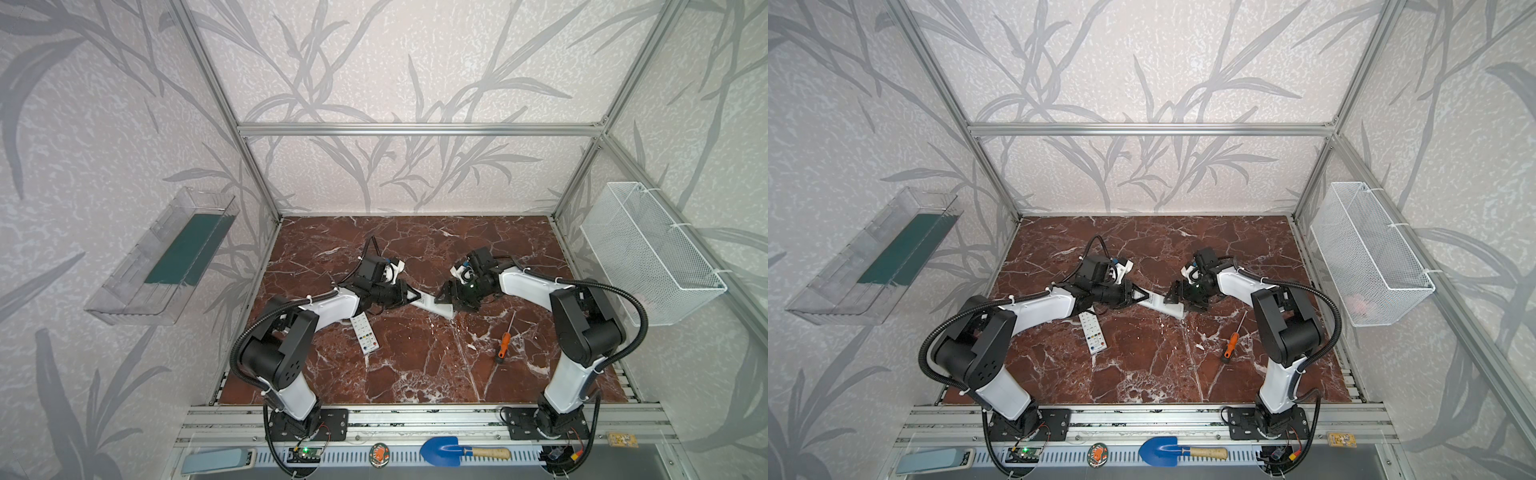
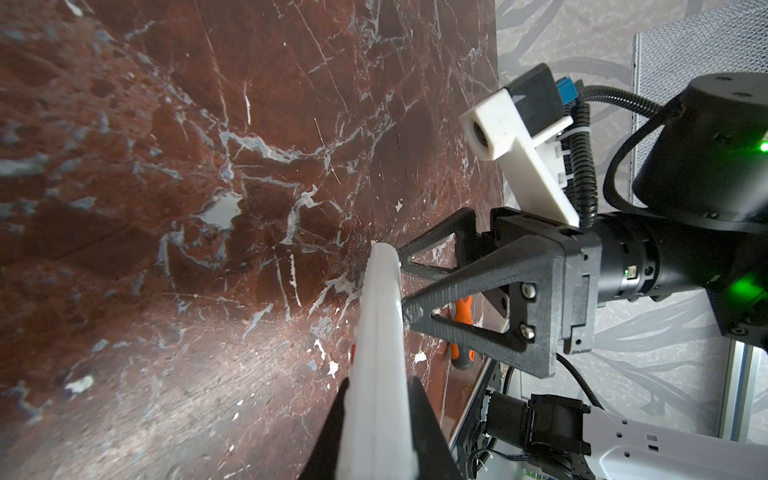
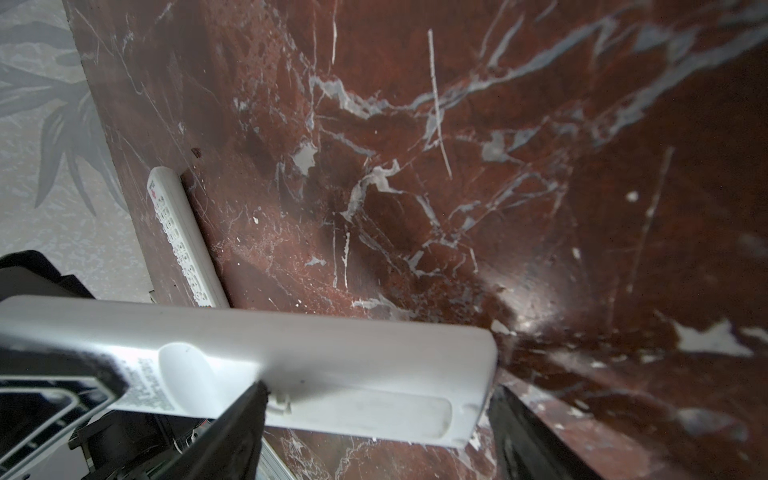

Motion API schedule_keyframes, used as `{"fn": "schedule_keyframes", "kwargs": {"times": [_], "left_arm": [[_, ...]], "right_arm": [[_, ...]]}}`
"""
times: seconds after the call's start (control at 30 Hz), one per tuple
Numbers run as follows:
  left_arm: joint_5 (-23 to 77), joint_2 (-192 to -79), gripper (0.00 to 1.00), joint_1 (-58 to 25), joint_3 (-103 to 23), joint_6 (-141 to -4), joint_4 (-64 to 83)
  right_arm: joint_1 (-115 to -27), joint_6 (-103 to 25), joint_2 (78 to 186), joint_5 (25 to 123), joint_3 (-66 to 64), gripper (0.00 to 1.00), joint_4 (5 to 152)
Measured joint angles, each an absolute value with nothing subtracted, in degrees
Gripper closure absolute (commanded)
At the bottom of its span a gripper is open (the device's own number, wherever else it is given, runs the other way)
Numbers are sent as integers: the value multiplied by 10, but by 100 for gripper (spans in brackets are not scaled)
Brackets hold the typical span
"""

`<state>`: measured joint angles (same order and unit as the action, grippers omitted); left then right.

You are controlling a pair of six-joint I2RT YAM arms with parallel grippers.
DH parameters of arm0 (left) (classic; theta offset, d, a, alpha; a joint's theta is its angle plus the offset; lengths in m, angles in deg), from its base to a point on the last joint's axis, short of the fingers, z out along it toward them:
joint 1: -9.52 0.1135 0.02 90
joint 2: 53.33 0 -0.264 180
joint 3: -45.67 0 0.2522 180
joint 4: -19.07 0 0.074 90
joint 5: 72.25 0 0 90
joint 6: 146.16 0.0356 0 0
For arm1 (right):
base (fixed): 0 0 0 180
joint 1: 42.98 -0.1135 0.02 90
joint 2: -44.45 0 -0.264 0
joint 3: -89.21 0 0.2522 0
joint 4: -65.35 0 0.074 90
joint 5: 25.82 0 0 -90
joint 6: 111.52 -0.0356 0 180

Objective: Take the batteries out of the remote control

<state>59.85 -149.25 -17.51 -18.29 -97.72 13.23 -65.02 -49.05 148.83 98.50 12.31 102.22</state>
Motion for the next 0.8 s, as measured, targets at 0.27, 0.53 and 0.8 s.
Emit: {"fn": "schedule_keyframes", "kwargs": {"times": [0.27,0.53,0.8], "left_arm": [[599,-1494,100,-174,-183,-979,131],[601,-1494,100,-173,-183,-979,131],[587,-1490,100,-175,-184,-972,122]], "right_arm": [[-663,-479,1482,961,124,19,1028],[-670,-473,1480,935,115,19,1041],[-714,-463,1488,804,37,16,1152]]}}
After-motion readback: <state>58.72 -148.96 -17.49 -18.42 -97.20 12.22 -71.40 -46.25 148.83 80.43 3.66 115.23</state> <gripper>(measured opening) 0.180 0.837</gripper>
